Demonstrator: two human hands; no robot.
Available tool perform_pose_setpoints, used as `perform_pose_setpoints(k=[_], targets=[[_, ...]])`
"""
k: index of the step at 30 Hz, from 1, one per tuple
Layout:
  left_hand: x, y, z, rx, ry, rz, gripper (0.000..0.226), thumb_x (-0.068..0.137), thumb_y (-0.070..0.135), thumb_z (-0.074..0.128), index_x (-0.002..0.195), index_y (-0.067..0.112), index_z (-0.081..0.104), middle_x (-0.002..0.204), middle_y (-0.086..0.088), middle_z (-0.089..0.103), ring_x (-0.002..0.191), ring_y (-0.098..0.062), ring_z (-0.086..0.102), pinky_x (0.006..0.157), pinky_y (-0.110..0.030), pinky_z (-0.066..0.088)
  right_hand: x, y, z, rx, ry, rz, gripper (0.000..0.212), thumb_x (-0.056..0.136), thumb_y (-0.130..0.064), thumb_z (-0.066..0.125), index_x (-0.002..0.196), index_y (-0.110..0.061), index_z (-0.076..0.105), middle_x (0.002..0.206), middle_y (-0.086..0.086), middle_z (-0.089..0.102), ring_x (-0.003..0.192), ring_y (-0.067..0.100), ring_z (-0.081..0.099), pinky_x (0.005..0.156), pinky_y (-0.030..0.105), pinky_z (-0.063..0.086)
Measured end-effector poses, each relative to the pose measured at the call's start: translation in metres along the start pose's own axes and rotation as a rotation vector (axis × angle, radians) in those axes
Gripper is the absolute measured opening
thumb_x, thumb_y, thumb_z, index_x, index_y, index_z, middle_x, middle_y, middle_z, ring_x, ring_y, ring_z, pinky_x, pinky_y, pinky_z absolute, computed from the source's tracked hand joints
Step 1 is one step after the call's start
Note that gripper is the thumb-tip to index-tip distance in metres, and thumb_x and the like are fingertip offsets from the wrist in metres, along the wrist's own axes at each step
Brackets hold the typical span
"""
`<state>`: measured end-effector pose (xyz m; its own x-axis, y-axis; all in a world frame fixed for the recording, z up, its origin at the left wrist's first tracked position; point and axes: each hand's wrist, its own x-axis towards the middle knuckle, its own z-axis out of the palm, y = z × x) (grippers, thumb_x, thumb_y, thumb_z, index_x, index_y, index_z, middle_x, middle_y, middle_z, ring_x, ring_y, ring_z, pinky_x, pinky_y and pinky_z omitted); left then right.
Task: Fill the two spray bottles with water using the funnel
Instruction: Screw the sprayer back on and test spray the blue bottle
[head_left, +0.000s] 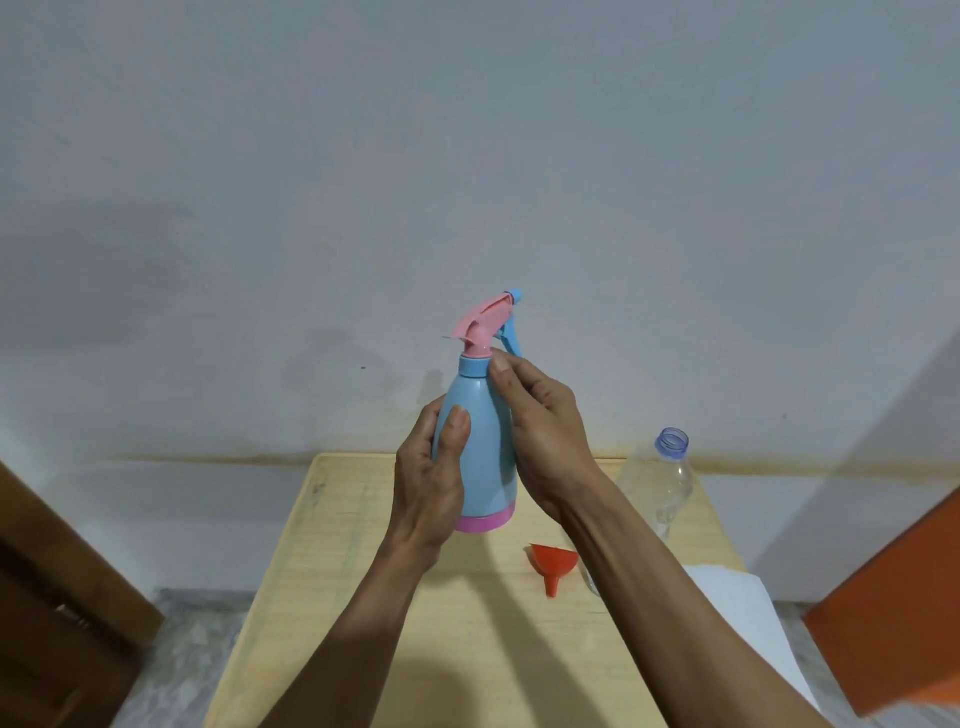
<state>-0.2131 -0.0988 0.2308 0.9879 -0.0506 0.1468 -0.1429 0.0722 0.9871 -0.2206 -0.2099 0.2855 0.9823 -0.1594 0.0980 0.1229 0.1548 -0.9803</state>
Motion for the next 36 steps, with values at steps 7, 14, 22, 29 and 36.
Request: perform_pose_setpoints(k=[7,14,22,29,36], targets=[[0.002,-0.001,0.001,0.000,-0.003,0.001,0.050,0.079,0.072,0.047,0.112,0.039,0.061,0.099,0.006,0.070,0.091,-0.017,0.070,0.074,-0.038,0.059,-0.001,0.000,0.001,0.032,-0.021,0.054,0.025,0.101,-0.035,0.059,0.111,-0.016,0.073,0.098,0.005,0.074,0.087,0.016,0.068,0.083,0.035,0.056],[0.003,-0.001,0.002,-0.007,0.001,0.009,0.056,0.079,0.071,0.047,0.117,0.031,0.062,0.102,0.004,0.070,0.093,-0.018,0.070,0.073,-0.037,0.058,0.000,-0.001,-0.002,0.147,-0.051,0.085,0.025,0.098,-0.034,0.064,0.113,-0.017,0.072,0.093,0.001,0.075,0.085,0.015,0.072,0.081,0.034,0.059],[0.004,0.001,0.002,0.008,0.006,0.009,0.053,0.081,0.070,0.046,0.115,0.033,0.062,0.100,0.005,0.070,0.092,-0.020,0.069,0.075,-0.042,0.058,0.003,-0.002,-0.005,0.019,-0.048,0.066,0.023,0.103,-0.029,0.055,0.115,-0.020,0.072,0.098,0.000,0.075,0.084,0.011,0.070,0.081,0.034,0.058],[0.001,0.003,0.003,0.059,0.002,0.025,0.071,0.074,0.079,0.044,0.122,0.029,0.058,0.107,0.000,0.066,0.097,-0.024,0.066,0.075,-0.040,0.059,0.008,-0.007,-0.014,0.036,-0.116,-0.027,0.029,0.098,-0.019,0.065,0.126,-0.014,0.066,0.113,0.001,0.075,0.101,0.013,0.071,0.088,0.027,0.057],[0.000,0.002,0.000,0.061,-0.027,0.010,0.063,0.077,0.076,0.044,0.121,0.035,0.059,0.107,0.004,0.067,0.098,-0.021,0.068,0.073,-0.038,0.061,0.017,-0.010,-0.024,-0.062,-0.161,-0.121,0.028,0.092,-0.019,0.073,0.119,-0.015,0.071,0.113,0.015,0.072,0.114,0.023,0.065,0.102,0.037,0.051]])
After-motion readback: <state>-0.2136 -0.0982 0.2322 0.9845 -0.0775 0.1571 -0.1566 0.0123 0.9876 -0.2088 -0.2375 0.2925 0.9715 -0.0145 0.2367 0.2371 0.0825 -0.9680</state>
